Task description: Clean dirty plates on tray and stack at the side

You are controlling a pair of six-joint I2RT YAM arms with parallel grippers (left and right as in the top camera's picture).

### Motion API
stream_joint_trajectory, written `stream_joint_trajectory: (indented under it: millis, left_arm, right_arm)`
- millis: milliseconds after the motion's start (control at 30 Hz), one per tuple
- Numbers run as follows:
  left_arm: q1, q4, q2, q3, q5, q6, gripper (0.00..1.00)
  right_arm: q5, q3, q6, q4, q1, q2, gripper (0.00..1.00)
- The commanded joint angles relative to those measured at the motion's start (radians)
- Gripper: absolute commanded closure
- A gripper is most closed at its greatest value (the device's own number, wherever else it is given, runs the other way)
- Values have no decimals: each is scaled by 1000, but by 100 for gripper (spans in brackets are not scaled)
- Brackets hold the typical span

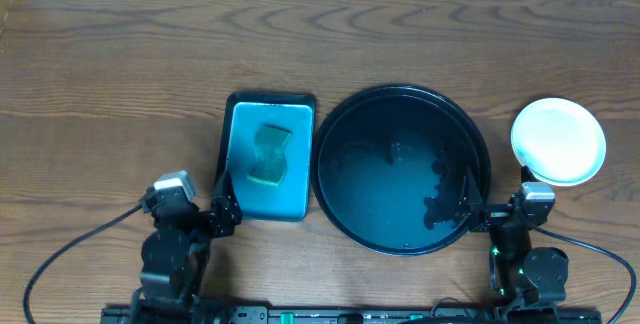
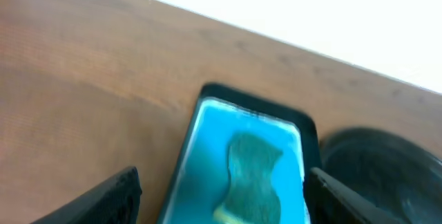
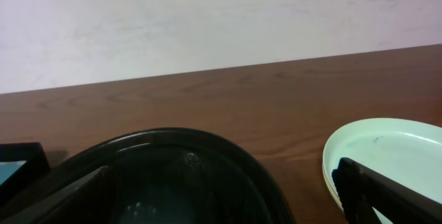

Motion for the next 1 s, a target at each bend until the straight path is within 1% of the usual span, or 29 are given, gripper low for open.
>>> stream_joint_trajectory:
  millis: [0, 167, 300, 467, 600, 767, 833, 967]
  left_arm:
    - [22, 92, -76, -80, -19, 69, 23]
    - [43, 290, -156, -183, 0, 197, 24]
    - [44, 443, -163, -240, -1, 303, 23]
    - [44, 541, -163, -288, 2, 410, 23]
    - [44, 467, -163, -287, 11, 455, 23]
    - [44, 346, -163, -287, 23, 454, 23]
    - [44, 276, -163, -287, 23, 435, 24]
    - [44, 285, -163, -287, 33, 435, 24]
  right_arm:
    - [3, -1, -11, -4, 8, -7, 1]
    - [3, -1, -11, -4, 8, -6, 1]
    - [3, -1, -11, -4, 8, -7, 1]
    - [3, -1, -11, -4, 8, -7, 1]
    - [3, -1, -11, -4, 8, -7, 1]
    - [3, -1, -11, -4, 8, -6, 1]
    - [3, -1, -11, -4, 8, -6, 1]
    - [3, -1, -11, -4, 8, -7, 1]
